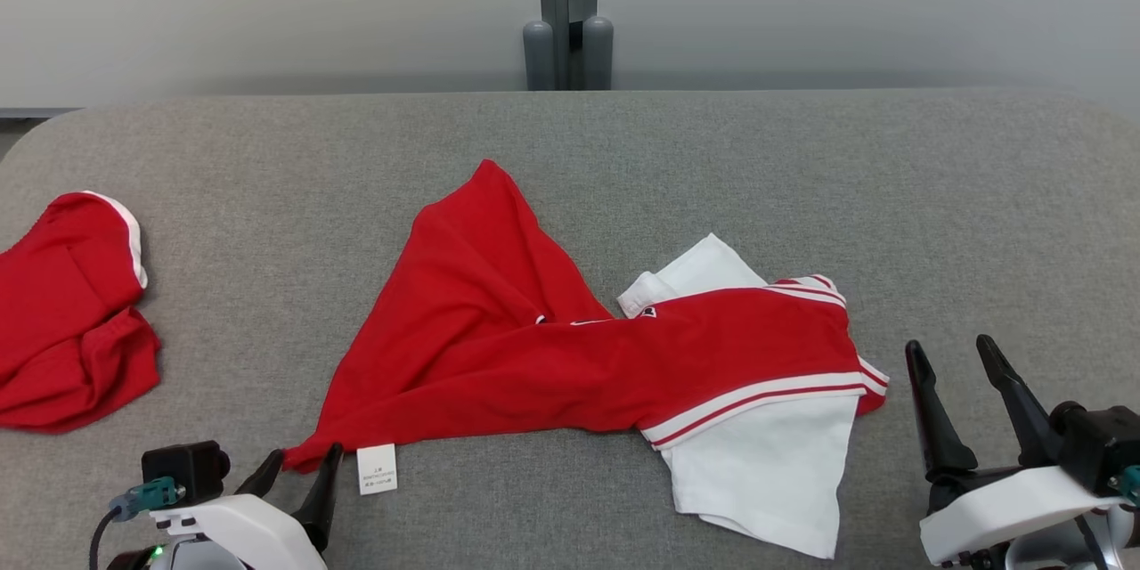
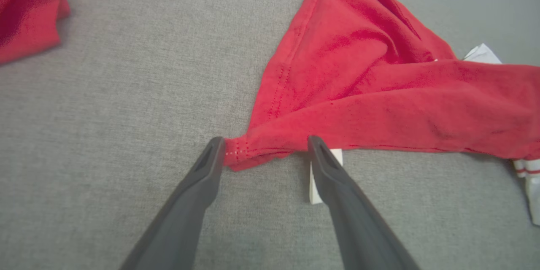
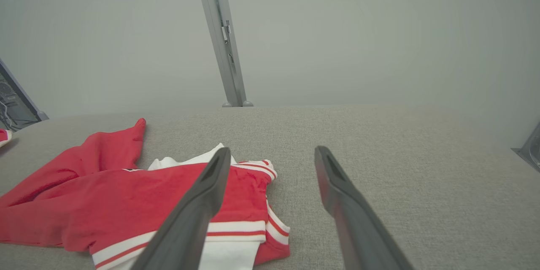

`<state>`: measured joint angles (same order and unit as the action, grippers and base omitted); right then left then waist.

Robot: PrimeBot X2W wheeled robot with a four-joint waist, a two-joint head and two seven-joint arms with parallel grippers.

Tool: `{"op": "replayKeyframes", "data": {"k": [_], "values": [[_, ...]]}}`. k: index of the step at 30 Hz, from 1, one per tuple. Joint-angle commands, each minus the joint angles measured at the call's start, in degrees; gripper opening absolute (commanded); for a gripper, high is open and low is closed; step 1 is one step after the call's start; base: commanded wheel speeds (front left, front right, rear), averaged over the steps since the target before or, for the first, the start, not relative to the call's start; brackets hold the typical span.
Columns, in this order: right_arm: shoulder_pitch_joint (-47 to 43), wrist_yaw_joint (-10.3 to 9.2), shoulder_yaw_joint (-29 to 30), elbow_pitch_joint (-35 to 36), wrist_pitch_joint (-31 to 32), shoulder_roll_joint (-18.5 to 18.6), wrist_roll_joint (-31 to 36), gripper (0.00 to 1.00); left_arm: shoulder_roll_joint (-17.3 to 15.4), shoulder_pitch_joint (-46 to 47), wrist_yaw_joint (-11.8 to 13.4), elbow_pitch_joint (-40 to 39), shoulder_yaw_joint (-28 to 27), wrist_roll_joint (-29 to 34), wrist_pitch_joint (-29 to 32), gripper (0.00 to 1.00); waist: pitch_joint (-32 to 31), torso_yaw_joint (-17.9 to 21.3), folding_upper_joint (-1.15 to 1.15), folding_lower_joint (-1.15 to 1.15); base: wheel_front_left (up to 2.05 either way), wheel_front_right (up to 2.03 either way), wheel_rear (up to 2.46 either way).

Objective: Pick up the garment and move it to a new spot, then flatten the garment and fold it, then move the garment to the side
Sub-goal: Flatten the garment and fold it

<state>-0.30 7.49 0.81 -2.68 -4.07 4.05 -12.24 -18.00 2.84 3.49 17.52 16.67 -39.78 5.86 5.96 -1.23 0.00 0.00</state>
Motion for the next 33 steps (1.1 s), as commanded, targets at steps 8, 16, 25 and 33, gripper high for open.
{"op": "replayKeyframes", "data": {"k": [8, 16, 25, 33], "values": [[1.07, 0.02, -0.42, -0.72, -0.64, 0.21, -0.44, 1.00, 0.13, 3.62, -2.80, 6.40, -0.26, -1.52, -1.34, 0.75, 1.28, 0.70, 0.00, 0.00, 0.00, 0.00, 0.00], [1.49, 0.02, -0.28, -0.69, -0.66, 0.26, -0.82, 1.00, -0.15, 5.84, -4.40, 9.37, 0.00, -0.71, -3.99, 0.00, 1.79, 0.80, 0.00, 0.00, 0.00, 0.00, 0.00], [-3.64, 0.02, -2.34, -1.16, 3.04, 1.49, -1.47, 1.00, -0.79, 4.82, -2.66, 4.27, 0.58, 0.80, -5.02, 0.00, 1.59, -0.22, 0.00, 0.00, 0.00, 0.00, 0.00], [-9.30, 0.02, -7.16, -4.75, 6.33, 0.64, -4.14, 1.00, -1.56, 3.47, -1.41, -0.03, 1.09, 0.90, -3.77, 0.00, 1.88, -0.04, 0.00, 0.00, 0.00, 0.00, 0.00]]}}
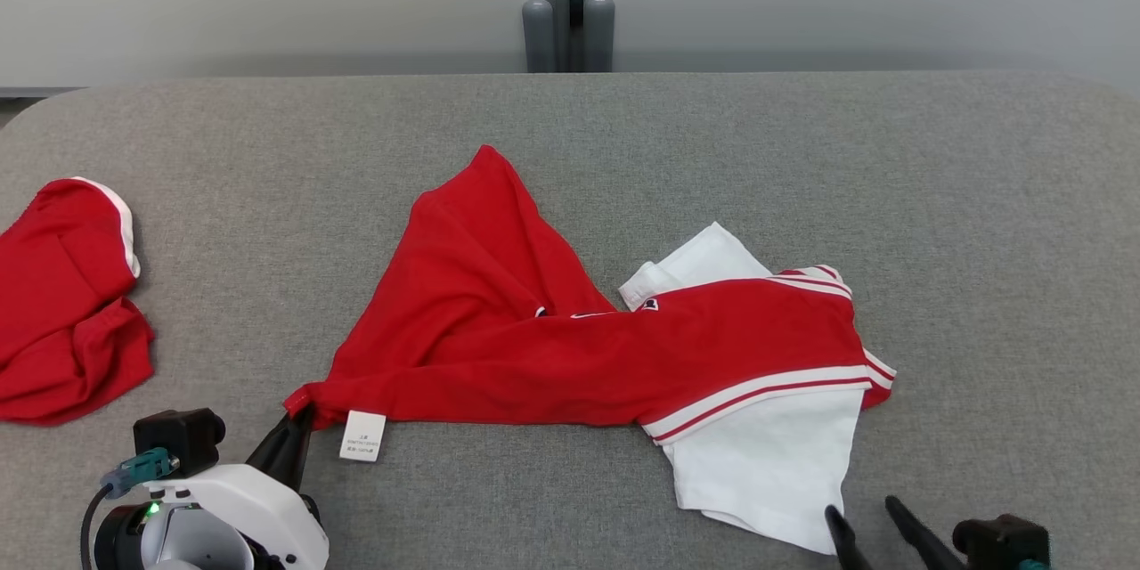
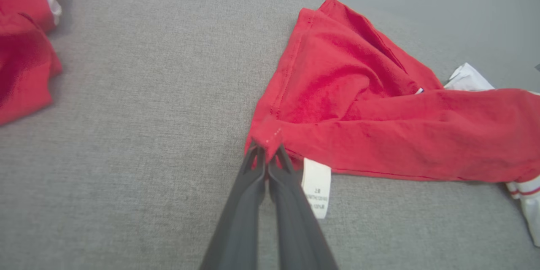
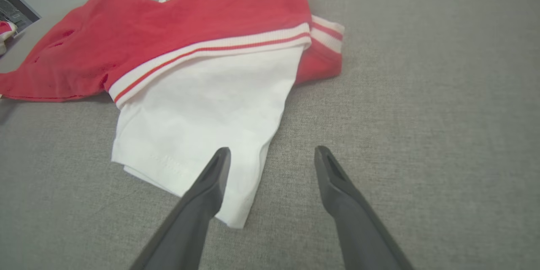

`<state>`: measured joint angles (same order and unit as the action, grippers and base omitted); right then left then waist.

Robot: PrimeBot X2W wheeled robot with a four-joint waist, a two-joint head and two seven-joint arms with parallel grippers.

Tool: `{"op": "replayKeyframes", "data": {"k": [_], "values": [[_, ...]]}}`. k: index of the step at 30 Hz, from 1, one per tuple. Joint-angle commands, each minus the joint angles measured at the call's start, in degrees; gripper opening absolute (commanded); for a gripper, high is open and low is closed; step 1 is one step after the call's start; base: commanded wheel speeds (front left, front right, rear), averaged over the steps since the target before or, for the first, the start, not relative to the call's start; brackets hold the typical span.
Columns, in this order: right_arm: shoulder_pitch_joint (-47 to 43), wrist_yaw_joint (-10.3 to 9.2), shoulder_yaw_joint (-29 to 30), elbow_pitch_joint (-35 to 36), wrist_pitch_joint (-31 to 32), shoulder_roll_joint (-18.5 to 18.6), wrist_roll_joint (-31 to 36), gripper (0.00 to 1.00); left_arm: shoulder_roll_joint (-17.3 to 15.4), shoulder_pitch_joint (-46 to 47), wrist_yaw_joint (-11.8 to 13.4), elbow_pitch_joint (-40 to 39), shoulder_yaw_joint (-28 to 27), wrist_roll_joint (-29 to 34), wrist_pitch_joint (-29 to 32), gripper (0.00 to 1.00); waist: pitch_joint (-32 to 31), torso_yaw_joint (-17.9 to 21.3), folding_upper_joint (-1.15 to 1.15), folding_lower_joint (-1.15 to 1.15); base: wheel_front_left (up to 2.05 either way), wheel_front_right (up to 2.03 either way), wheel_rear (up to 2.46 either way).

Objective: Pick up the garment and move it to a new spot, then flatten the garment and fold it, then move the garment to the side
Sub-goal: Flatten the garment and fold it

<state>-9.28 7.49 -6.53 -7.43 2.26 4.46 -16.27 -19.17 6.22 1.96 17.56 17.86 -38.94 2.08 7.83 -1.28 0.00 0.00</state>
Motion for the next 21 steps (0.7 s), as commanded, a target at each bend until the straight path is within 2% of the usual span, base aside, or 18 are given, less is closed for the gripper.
{"op": "replayKeyframes", "data": {"k": [1, 12, 13, 14, 15, 21], "values": [[-0.47, 0.02, -0.40, -0.60, -0.13, 0.29, -0.41, 1.00, -0.47, 0.03, 0.18, -0.40, -0.03, 0.06, 0.16, 0.00, 0.08, 0.06, 0.00, 0.00, 0.00, 0.00, 0.00], [3.15, 0.02, -5.62, -9.68, -1.13, 0.04, -2.27, 0.99, -0.71, -0.04, 0.82, -1.89, 0.73, 0.41, 0.66, 0.00, 0.20, -0.22, 0.00, 0.00, 0.00, 0.00, 0.00], [3.57, 0.02, -5.82, -10.51, -1.33, 0.03, -2.46, 0.46, -0.70, 0.16, 0.77, -1.99, 0.84, 0.46, 0.67, 0.00, 0.23, -0.47, 0.00, 0.00, 0.00, 0.00, 0.00], [3.94, 0.02, -5.97, -11.16, -1.52, 0.03, -2.65, 0.29, -0.67, 0.42, 0.76, -2.14, 0.85, 0.57, 0.49, 0.00, 0.27, -0.71, 0.00, 0.00, 0.00, 0.00, 0.00], [4.20, 0.02, -6.11, -11.71, -1.80, 0.06, -2.70, 0.00, -0.64, 0.71, 1.02, -2.37, 0.68, 0.71, 0.05, 0.00, 0.29, -0.93, 0.00, 0.00, 0.00, 0.00, 0.00], [5.73, 0.02, -7.12, -10.62, -5.88, 1.33, -2.30, 0.00, -0.54, 1.88, 1.31, -3.74, 0.15, 1.02, -1.73, 0.00, 0.48, -1.44, 0.00, 0.00, 0.00, 0.00, 0.00]]}}
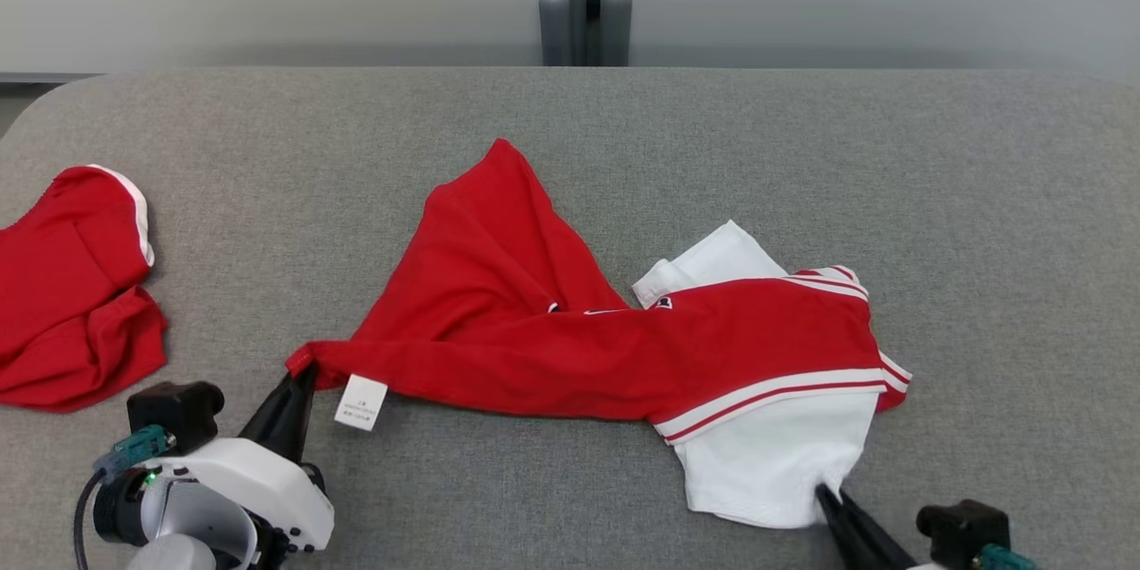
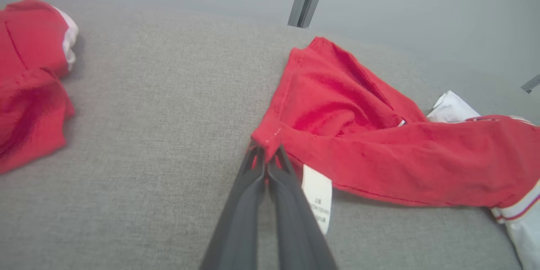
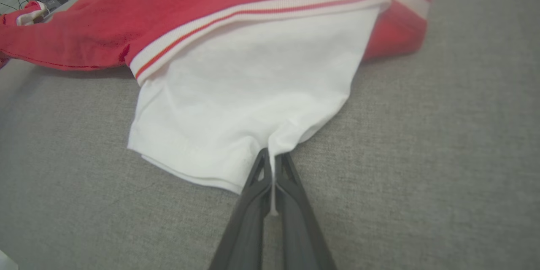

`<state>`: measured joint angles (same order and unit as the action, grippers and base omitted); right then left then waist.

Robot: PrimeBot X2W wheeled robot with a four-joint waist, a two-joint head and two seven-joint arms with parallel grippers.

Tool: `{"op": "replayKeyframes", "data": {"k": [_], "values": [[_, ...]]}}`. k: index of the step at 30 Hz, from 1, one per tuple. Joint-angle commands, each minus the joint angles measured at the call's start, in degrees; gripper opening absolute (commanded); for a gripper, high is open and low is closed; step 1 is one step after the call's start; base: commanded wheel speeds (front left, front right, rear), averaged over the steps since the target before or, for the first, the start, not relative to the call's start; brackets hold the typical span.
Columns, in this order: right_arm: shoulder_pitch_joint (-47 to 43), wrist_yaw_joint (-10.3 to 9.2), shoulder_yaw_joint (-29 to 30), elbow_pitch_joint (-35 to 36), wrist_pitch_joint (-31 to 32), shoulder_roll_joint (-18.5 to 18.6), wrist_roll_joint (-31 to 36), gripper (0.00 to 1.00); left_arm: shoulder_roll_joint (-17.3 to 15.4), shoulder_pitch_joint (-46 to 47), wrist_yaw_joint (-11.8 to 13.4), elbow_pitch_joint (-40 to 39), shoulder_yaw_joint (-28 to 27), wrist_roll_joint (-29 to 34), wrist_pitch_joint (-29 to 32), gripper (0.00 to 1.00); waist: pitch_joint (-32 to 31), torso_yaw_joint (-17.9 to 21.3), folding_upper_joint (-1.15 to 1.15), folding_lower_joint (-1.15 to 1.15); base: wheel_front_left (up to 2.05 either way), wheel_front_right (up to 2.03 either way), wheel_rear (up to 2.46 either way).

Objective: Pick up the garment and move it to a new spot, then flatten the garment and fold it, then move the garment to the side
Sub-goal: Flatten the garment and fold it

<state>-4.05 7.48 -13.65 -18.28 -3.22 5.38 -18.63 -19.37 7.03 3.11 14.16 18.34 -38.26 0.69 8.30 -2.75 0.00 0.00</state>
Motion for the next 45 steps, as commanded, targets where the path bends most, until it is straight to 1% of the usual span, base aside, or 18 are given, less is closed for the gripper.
{"op": "replayKeyframes", "data": {"k": [1, 5, 7, 10, 18, 24, 29, 32, 36, 41, 43, 45], "values": [[1.10, 0.04, 0.11, 1.01, -1.55, 0.67, -0.03, 0.00, -0.48, 1.16, 0.44, -0.68, -0.54, 0.56, -0.70, 0.00, 0.03, 0.14, 0.00, 0.00, 0.00, 0.00, 0.00], [3.23, 0.04, 1.99, 5.91, -6.09, 1.18, -0.15, 0.00, -1.02, 2.38, 0.91, -3.95, -1.01, 1.38, -1.92, 0.00, -0.39, 0.91, 0.00, 0.00, 0.00, 0.00, 0.00], [5.09, 0.04, 2.94, 8.67, -7.43, 1.94, 1.18, 0.00, -1.22, 2.72, 0.99, -6.43, -1.37, 1.57, -2.70, 0.00, -0.53, 1.62, 0.00, 0.00, 0.00, 0.00, 0.00], [8.19, 0.04, 2.97, 12.06, -8.77, 2.37, 2.24, 0.00, -2.30, 3.28, 1.89, -9.81, -1.70, 2.62, -2.88, 0.00, -0.83, 2.74, 0.00, 0.00, 0.00, 0.00, 0.00], [17.60, 0.03, 6.69, 19.59, -10.95, 2.62, 3.91, 0.00, -4.34, 6.79, 6.01, -18.73, -3.44, 6.43, -3.07, 0.00, -2.04, 3.98, 0.00, 0.00, 0.00, 0.00, 0.00], [23.56, 0.03, 9.25, 26.50, -10.35, 3.93, 5.60, 0.00, -6.29, 9.33, 8.29, -25.46, -4.43, 9.39, -2.26, 0.00, -2.93, 4.26, 0.00, 0.00, 0.00, 0.00, 0.00], [27.88, 0.03, 11.23, 34.48, -7.77, 4.75, 6.93, 0.00, -7.99, 10.93, 9.91, -32.53, -4.60, 11.82, -0.45, 0.00, -3.21, 4.26, 0.00, 0.00, 0.00, 0.00, 0.00], [28.96, 0.03, 11.80, 37.04, -5.95, 4.93, 7.35, 0.00, -8.42, 11.58, 10.52, -34.99, -4.68, 12.62, 0.29, 0.00, -3.10, 4.06, 0.00, 0.00, 0.00, 0.00, 0.00], [29.58, 0.03, 11.92, 38.55, -4.06, 4.99, 7.40, 0.00, -8.87, 12.06, 10.92, -36.55, -4.75, 12.95, 1.00, 0.00, -2.77, 3.96, 0.00, 0.00, 0.00, 0.00, 0.00], [30.21, 0.03, 11.38, 38.07, -2.51, 5.16, 6.68, 0.00, -9.23, 12.79, 11.21, -36.84, -4.70, 13.42, 1.57, 0.00, -1.90, 3.84, 0.00, 0.00, 0.00, 0.00, 0.00], [30.78, 0.03, 10.95, 37.00, -1.96, 5.17, 6.35, 0.00, -9.53, 13.82, 10.96, -36.00, -4.83, 13.58, 1.57, 0.00, -1.20, 3.84, 0.00, 0.00, 0.00, 0.00, 0.00], [32.00, 0.03, 10.28, 35.48, -1.36, 5.59, 5.93, 0.00, -9.31, 15.93, 9.97, -34.71, -4.73, 12.90, 1.20, 0.00, -0.22, 3.72, 0.00, 0.00, 0.00, 0.00, 0.00]]}}
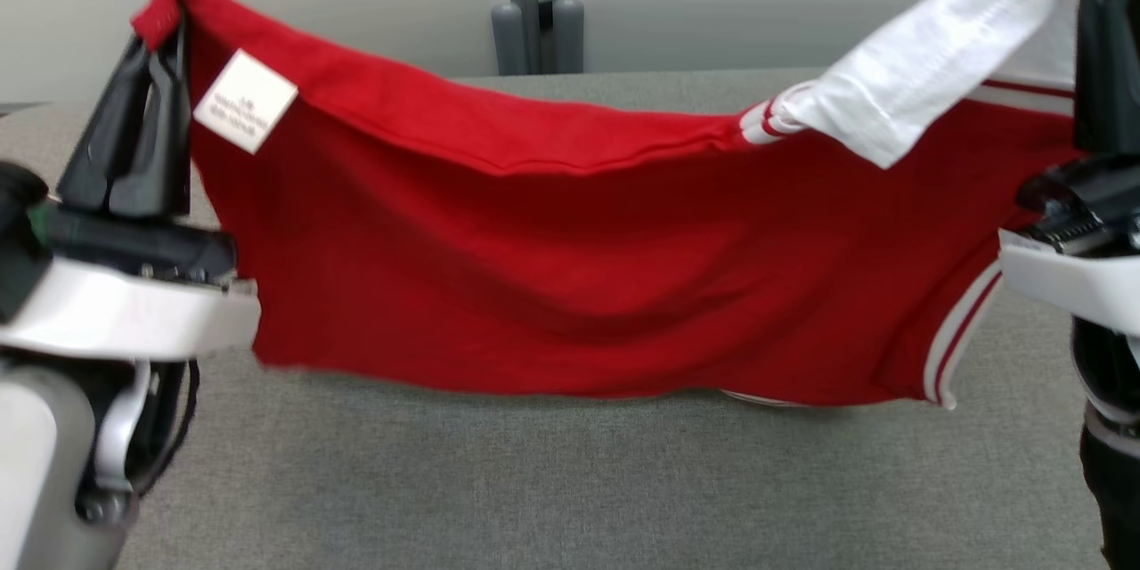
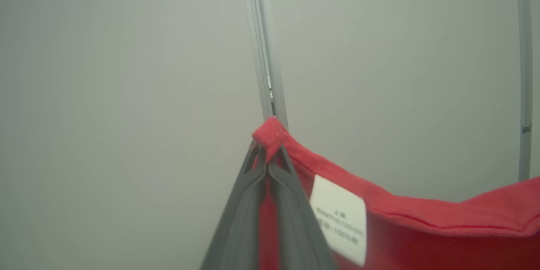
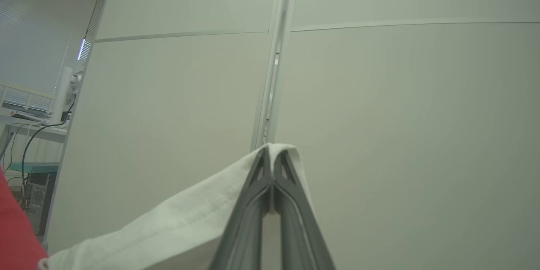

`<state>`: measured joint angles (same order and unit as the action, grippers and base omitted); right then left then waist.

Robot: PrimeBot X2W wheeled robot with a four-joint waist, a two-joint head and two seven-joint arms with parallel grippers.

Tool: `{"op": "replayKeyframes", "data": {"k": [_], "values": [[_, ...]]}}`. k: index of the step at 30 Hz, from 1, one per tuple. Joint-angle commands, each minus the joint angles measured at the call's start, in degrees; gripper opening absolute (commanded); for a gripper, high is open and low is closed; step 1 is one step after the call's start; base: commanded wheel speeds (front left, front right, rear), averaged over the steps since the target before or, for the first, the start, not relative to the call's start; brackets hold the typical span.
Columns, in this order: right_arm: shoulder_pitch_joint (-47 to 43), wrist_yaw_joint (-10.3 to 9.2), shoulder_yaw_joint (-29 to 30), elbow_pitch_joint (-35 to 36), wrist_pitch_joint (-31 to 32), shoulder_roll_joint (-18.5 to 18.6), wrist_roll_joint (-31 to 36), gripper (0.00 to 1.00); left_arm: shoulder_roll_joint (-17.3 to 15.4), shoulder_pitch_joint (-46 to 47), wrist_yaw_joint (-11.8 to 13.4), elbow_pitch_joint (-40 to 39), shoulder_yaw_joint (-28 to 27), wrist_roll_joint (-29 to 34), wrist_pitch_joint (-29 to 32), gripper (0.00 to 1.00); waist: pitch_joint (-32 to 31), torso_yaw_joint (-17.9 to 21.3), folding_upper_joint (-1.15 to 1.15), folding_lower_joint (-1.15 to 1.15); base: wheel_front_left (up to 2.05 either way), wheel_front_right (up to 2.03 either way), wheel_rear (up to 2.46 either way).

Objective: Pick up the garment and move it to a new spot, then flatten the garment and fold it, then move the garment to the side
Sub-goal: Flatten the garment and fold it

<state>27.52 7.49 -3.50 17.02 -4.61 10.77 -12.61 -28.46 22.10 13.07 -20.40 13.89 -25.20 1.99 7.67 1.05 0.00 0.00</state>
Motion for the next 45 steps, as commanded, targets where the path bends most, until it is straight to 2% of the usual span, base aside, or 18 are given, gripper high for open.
{"op": "replayKeyframes", "data": {"k": [1, 5, 11, 18, 23, 29, 32, 36, 40, 45], "values": [[1.44, 0.02, -0.35, -0.96, 0.17, 0.38, -0.50, 0.00, -0.24, 1.96, -0.67, 1.34, -0.09, -0.47, 0.16, 0.00, 0.93, -0.15, 0.00, 0.00, 0.00, 0.00, 0.00], [8.17, 0.02, -3.84, -7.71, 0.81, 1.77, -1.63, 0.00, 0.03, 7.88, -3.48, 8.18, 0.49, -1.86, 0.24, 0.00, 3.25, 0.40, 0.00, 0.00, 0.00, 0.00, 0.00], [21.14, 0.01, -8.79, -21.89, 1.62, 3.47, -4.03, 0.00, 1.55, 19.47, -7.97, 20.70, 2.26, -3.12, 0.79, 0.00, 6.76, -0.10, 0.00, 0.00, 0.00, 0.00, 0.00], [39.95, 0.02, -11.78, -40.56, 2.53, 3.88, -7.75, 0.00, 5.29, 37.92, -13.24, 39.96, 3.80, -4.60, 0.97, 0.00, 12.23, -1.33, 0.00, 0.00, 0.00, 0.00, 0.00], [52.06, 0.02, -10.32, -54.33, 1.64, 0.67, -12.02, 0.00, 6.66, 49.04, -16.26, 54.86, 4.07, -5.16, 1.18, 0.00, 14.50, -0.77, 0.00, 0.00, 0.00, 0.00, 0.00], [64.41, 0.01, -6.68, -68.31, -3.62, -1.71, -12.91, 0.00, 8.31, 59.44, -17.71, 66.59, 3.37, -5.35, -4.66, 0.00, 16.31, -0.38, 0.00, 0.00, 0.00, 0.00, 0.00], [67.97, 0.01, -6.80, -72.79, -6.01, -2.63, -12.70, 0.00, 9.42, 62.91, -18.32, 70.61, 3.22, -5.54, -7.78, 0.00, 17.48, -0.50, 0.00, 0.00, 0.00, 0.00, 0.00], [70.01, 0.01, -10.06, -75.73, -7.35, -2.88, -12.85, 0.00, 10.45, 64.37, -19.52, 74.51, 4.46, -5.34, -11.64, 0.00, 19.02, -1.07, 0.00, 0.00, 0.00, 0.00, 0.00], [67.45, 0.02, -13.40, -76.84, -7.64, -2.84, -14.03, 0.00, 11.52, 61.31, -20.02, 76.75, 5.54, -5.79, -13.81, 0.00, 19.69, -1.61, 0.00, 0.00, 0.00, 0.00, 0.00], [60.13, 0.01, -17.95, -75.74, -8.11, -1.59, -19.31, 0.00, 12.60, 54.35, -20.49, 77.67, 7.72, -5.60, -16.24, 0.00, 19.56, -2.48, 0.00, 0.00, 0.00, 0.00, 0.00]]}}
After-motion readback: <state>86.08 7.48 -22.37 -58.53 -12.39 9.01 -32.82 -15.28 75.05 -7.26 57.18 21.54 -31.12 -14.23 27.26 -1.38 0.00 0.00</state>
